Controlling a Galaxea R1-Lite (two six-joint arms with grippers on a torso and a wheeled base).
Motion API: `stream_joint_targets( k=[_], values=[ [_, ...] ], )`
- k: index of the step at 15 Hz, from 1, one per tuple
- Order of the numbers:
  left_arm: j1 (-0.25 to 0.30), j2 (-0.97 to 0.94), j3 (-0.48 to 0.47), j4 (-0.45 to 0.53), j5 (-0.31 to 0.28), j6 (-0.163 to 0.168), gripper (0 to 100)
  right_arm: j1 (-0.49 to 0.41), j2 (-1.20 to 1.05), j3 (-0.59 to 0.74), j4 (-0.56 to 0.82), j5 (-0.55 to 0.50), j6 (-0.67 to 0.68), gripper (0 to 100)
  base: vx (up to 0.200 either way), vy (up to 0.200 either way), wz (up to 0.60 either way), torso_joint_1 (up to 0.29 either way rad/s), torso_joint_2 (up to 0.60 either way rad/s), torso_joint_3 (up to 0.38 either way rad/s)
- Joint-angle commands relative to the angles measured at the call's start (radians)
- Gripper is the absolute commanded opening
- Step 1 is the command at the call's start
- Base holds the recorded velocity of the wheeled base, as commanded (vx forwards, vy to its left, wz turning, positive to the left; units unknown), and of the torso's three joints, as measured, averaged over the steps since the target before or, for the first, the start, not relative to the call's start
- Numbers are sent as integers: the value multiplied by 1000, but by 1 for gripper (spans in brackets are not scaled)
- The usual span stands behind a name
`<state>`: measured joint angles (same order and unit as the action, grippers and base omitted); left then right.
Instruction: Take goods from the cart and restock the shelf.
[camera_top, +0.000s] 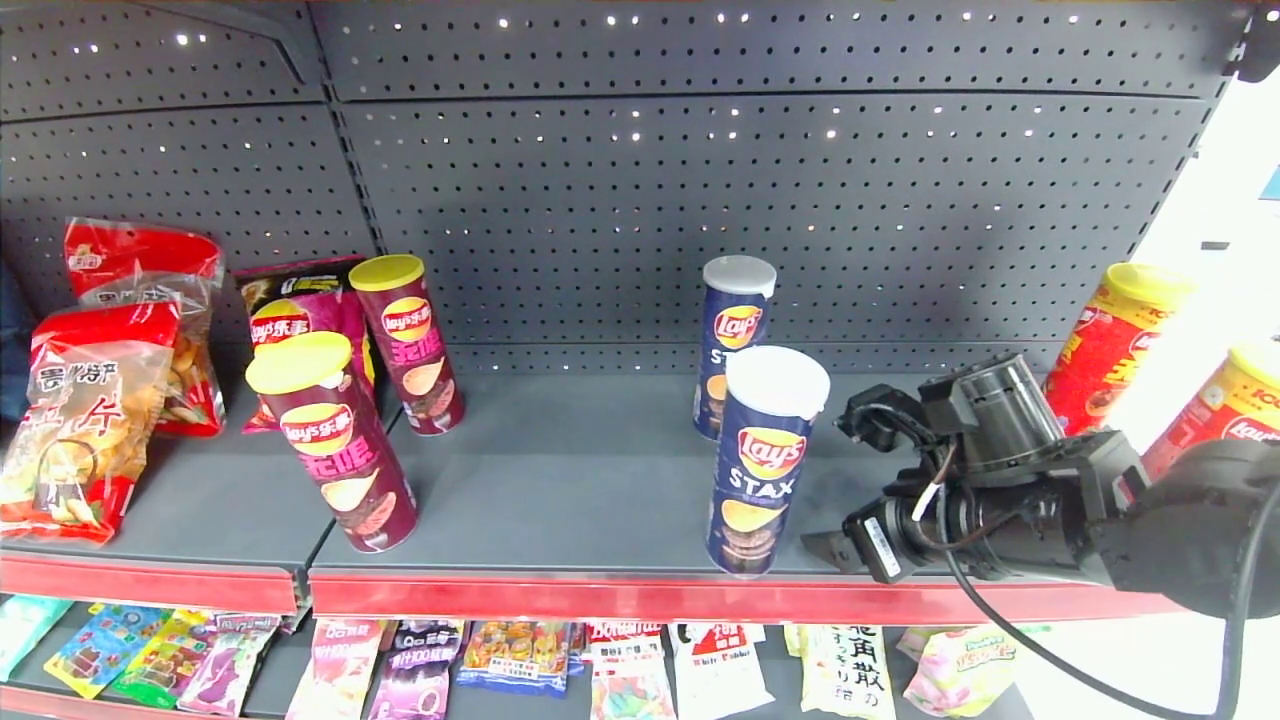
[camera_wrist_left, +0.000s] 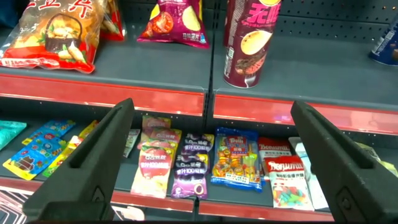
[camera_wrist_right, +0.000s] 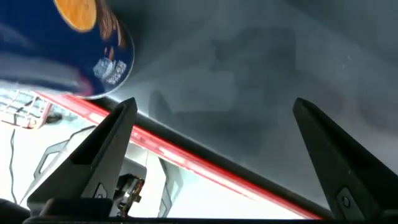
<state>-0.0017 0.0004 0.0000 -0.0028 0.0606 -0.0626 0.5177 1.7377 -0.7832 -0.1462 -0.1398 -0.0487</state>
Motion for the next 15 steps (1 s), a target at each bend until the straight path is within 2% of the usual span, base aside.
stream_joint_targets(
  k=[1,10,15],
  values=[
    [0,0,0,0,1,0,100,7,19,-14,-1,0,0,100,0,0,0,0,0,0],
    [0,0,0,0,1,0,100,10,59,-45,-3,-17,1,100,0,0,0,0,0,0],
    [0,0,0,0,1,0,100,44,80,-45,-38,-23,1,100,0,0,0,0,0,0]
  ],
)
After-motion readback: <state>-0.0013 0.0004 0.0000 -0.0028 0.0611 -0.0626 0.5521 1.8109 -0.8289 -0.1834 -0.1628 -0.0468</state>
